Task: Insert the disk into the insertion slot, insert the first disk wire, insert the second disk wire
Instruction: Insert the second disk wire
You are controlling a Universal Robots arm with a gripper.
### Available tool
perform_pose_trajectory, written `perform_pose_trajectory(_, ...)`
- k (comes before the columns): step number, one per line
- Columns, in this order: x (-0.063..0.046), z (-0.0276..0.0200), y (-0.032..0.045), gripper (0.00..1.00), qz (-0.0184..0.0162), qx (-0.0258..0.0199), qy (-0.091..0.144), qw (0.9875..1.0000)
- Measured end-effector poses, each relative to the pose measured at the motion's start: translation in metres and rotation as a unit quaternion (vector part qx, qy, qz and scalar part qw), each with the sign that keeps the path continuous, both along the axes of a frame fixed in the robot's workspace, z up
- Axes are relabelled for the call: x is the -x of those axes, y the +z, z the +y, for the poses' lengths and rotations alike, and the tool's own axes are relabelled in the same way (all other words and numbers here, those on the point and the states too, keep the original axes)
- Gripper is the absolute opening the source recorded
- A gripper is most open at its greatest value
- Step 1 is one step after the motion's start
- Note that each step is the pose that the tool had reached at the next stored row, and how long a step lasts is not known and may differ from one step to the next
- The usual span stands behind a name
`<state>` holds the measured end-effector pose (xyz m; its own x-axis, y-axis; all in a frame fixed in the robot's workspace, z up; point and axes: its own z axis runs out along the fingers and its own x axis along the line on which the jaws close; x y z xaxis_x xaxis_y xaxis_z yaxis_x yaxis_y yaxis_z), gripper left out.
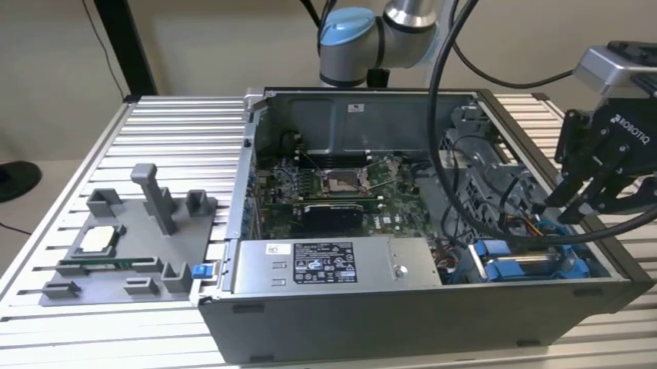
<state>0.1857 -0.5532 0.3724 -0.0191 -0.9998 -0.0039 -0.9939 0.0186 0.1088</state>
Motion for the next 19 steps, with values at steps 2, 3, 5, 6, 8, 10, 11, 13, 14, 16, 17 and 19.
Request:
perform_pose_trajectory(2,0.0,0.0055,0.0,1.0,0.0,0.0001,0.0,1.0)
perform_pose_trajectory(3,0.0,0.0084,0.0,1.0,0.0,0.0002,0.0,1.0)
perform_pose_trajectory(5,0.0,0.0141,0.0,1.0,0.0,0.0004,0.0,1.0)
perform_pose_trajectory(6,0.0,0.017,0.0,1.0,0.0,0.0004,0.0,1.0)
perform_pose_trajectory(8,0.0,0.0222,0.0,1.0,0.0,0.0005,0.0,1.0)
perform_pose_trajectory(10,0.0,0.0271,0.0,1.0,0.0,0.0005,0.0,1.0)
perform_pose_trajectory(11,0.0,0.0291,0.0,1.0,0.0,0.0005,0.0,1.0)
perform_pose_trajectory(13,0.0,0.0324,0.0,1.0,0.0,0.0006,0.0,1.0)
perform_pose_trajectory(14,-0.001,0.0337,-0.0001,1.0,0.0,0.0005,0.0,1.0)
perform_pose_trajectory(16,-0.001,0.0362,-0.0001,1.0,0.0,0.0006,0.0,1.0)
perform_pose_trajectory(17,-0.001,0.0372,-0.0001,1.0,0.0,0.0005,0.0,1.0)
perform_pose_trajectory(19,-0.002,0.0382,-0.0002,1.0,0.0003,0.0006,0.0,1.0)
